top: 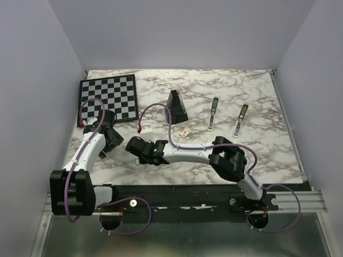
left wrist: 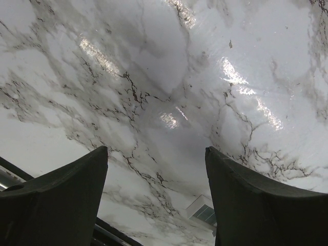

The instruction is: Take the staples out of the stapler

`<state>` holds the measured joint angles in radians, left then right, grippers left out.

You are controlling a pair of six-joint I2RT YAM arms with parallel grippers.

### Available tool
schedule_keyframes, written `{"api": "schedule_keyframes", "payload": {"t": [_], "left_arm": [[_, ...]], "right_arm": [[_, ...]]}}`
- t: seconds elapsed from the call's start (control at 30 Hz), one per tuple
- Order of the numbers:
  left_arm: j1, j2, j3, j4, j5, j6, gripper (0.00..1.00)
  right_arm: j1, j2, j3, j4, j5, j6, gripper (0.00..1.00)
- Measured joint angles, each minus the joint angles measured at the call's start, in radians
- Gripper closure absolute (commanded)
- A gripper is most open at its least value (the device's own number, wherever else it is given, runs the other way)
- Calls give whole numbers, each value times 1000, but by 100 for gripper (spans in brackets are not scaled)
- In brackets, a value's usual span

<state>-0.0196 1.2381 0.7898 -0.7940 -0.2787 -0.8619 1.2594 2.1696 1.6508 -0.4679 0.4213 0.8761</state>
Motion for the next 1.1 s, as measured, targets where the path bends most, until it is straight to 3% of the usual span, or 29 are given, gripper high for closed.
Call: {"api": "schedule_keyframes", "payload": {"t": [0.73, 1.1], "left_arm": [[0, 0, 0, -1, 0, 0, 18], [0, 0, 1, -1, 0, 0, 18]], "right_arm": [[0, 30, 45, -34, 15, 20, 75], [10, 30, 50, -55, 30, 33, 66]]}}
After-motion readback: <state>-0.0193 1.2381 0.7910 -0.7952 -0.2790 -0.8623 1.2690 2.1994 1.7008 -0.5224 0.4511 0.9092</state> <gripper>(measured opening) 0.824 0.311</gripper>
